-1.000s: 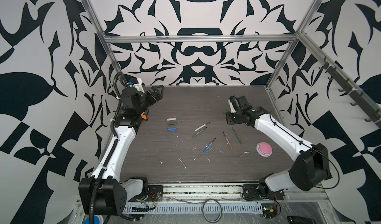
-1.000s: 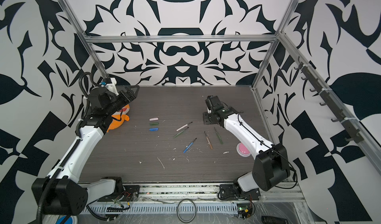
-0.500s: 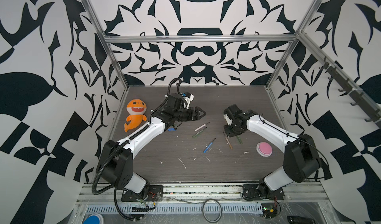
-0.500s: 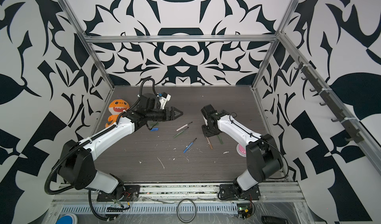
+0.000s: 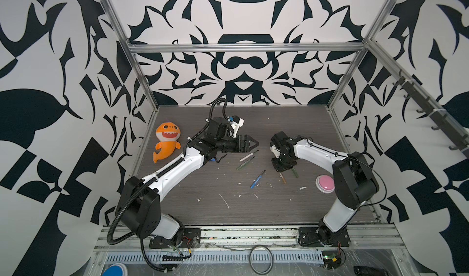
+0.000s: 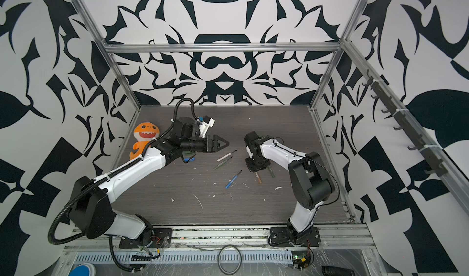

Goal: Insert the pens into the pen caps
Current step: 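Raise both arms and move the right gripper over the tan pen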

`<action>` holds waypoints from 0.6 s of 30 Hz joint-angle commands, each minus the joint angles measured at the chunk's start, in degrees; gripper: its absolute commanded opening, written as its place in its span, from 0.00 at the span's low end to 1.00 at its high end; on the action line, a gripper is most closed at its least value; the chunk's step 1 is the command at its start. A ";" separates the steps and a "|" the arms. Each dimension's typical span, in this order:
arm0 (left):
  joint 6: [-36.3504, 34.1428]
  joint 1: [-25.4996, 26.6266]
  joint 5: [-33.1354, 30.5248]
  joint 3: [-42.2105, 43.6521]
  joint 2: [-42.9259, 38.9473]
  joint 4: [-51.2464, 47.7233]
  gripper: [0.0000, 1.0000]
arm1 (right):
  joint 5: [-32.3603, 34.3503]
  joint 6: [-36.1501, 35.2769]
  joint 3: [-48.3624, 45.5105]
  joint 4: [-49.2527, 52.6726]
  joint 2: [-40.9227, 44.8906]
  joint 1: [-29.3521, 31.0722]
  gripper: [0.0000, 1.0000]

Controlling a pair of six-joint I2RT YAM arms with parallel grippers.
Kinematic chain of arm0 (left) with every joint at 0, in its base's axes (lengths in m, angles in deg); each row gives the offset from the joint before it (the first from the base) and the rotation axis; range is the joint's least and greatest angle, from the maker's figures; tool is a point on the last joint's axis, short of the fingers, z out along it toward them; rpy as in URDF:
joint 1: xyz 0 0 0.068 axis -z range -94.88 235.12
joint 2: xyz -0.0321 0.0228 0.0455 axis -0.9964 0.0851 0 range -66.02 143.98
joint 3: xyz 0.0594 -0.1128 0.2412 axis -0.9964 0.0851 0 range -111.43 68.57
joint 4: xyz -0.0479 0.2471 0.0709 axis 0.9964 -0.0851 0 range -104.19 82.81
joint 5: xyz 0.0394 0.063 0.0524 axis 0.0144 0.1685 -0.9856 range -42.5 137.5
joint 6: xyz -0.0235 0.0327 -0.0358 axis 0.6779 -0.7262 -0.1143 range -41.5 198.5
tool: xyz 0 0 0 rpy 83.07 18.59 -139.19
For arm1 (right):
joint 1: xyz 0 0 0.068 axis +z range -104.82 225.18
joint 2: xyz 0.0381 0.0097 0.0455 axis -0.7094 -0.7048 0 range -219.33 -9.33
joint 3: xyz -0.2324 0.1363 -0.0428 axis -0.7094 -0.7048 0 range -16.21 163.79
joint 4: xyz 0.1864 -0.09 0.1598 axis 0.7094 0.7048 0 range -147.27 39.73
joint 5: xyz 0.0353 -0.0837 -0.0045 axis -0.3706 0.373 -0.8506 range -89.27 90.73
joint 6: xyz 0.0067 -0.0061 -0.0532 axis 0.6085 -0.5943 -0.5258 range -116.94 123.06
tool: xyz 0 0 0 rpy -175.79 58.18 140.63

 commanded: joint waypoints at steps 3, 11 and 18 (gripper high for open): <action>-1.88 -0.02 -1.48 -0.31 -2.29 -1.86 0.84 | -1.94 0.08 1.88 -1.39 -0.93 0.31 0.23; -2.55 -0.04 -2.12 -0.49 -2.73 -2.42 0.84 | -1.51 1.43 1.96 -3.03 -3.26 0.26 0.20; -2.64 -0.07 -2.18 -0.47 -2.73 -2.51 0.84 | -0.03 2.69 0.84 -3.61 -3.33 0.22 0.19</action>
